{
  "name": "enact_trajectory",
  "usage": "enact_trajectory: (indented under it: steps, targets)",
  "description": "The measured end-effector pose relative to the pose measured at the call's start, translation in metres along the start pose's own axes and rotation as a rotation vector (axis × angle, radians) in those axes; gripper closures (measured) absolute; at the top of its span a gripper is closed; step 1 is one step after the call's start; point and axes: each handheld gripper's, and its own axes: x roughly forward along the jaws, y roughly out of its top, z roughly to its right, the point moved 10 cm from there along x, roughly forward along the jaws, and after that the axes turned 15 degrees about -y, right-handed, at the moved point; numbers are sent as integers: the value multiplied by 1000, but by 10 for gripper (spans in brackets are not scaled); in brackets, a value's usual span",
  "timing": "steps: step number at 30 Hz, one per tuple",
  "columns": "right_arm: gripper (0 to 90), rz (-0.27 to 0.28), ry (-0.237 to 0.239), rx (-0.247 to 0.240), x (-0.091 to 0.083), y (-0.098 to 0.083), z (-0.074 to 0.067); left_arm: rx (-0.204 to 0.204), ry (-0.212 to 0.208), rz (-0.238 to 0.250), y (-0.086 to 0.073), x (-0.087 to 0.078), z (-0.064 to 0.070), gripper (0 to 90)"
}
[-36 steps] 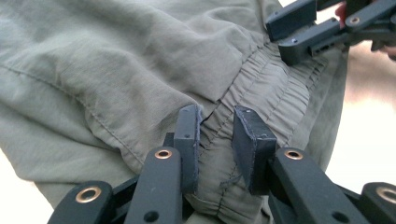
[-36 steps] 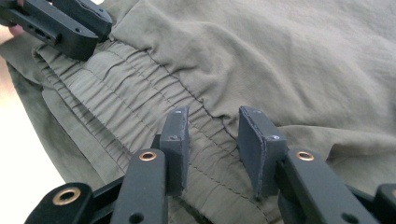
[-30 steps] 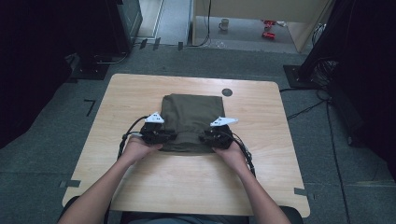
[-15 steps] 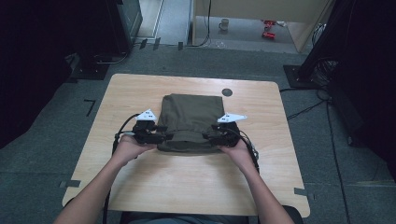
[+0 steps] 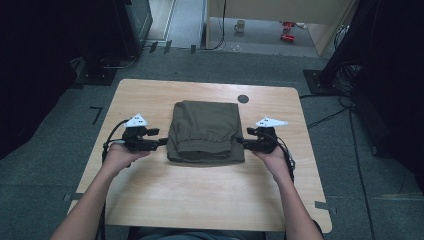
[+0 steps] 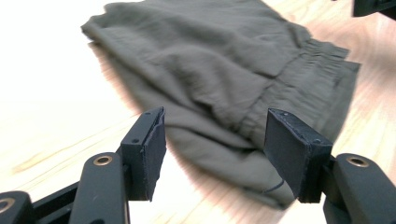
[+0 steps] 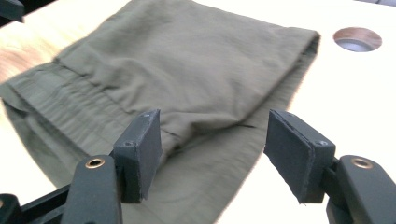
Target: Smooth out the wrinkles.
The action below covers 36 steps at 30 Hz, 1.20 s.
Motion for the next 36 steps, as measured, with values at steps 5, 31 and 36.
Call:
enact_trajectory:
  steps: [5, 31, 36]
  targets:
    - [356, -3, -43, -22, 1, -6, 19, -26, 28, 5, -6, -10, -16, 381]
    - [356, -93, -141, 7, 19, -43, 75, -69, 163, -38, -48, -30, -82, 375]
    - [346, -108, -161, -21, 24, -49, 78, -77, 179, -50, -54, -31, -88, 372]
